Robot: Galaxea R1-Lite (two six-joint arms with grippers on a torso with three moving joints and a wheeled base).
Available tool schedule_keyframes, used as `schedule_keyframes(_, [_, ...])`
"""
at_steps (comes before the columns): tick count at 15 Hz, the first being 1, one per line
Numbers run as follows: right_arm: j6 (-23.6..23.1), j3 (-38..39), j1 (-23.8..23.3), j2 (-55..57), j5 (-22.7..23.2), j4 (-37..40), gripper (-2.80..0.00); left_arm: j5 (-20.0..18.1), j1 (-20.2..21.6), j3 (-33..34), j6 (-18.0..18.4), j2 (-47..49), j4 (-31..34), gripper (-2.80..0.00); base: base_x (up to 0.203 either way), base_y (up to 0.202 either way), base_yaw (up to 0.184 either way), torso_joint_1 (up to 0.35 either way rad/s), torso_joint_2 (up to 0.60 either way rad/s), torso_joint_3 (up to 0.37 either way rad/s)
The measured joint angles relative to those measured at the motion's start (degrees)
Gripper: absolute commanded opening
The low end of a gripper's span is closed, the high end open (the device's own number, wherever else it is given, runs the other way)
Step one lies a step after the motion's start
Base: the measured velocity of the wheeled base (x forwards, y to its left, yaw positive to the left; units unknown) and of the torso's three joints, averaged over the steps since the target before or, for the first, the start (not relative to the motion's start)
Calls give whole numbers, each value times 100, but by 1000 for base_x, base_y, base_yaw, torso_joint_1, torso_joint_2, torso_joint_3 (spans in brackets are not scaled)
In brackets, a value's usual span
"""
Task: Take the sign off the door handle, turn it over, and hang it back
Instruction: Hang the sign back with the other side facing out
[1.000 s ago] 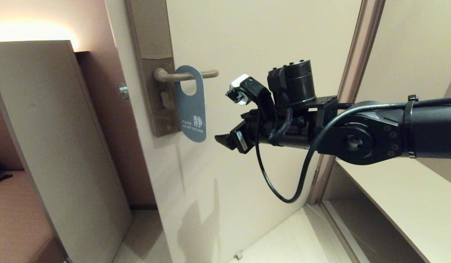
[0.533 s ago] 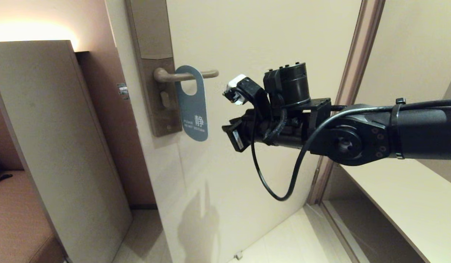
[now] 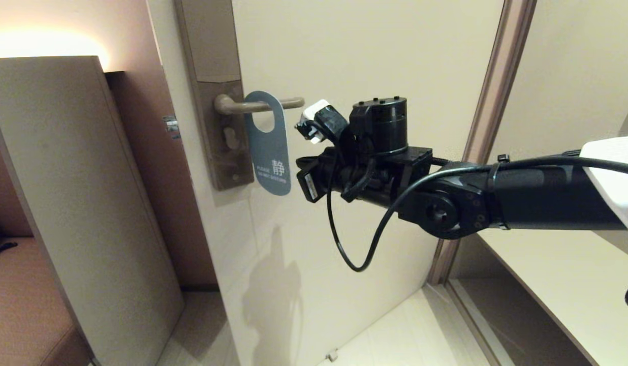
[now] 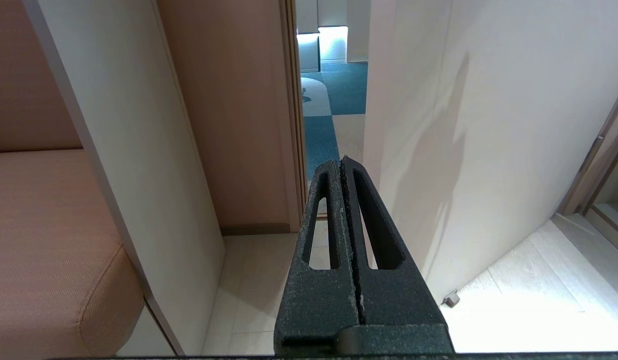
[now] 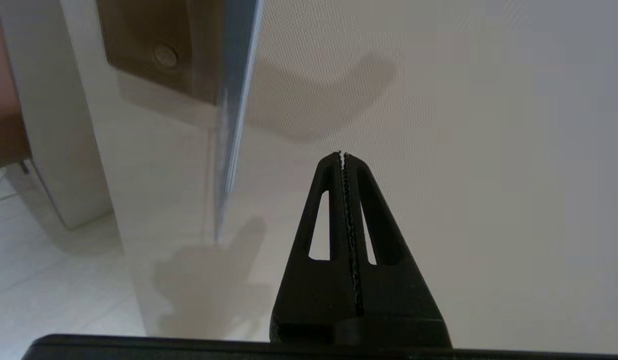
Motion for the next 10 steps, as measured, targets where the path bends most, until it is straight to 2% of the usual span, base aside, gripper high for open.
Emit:
schedule_keyframes(3, [38, -7, 73, 130, -173, -61, -280, 0, 0, 0, 1, 0, -2, -280, 0, 0, 0, 0, 0, 0])
schedule_keyframes(7, [534, -10, 300, 192, -280, -307, -280, -1, 0, 0, 4, 0, 0, -280, 0, 0, 0, 0, 0, 0])
schedule_keyframes(10, [650, -10, 416, 174, -321, -462, -280, 0, 0, 0, 2, 0, 0, -280, 0, 0, 0, 0, 0, 0])
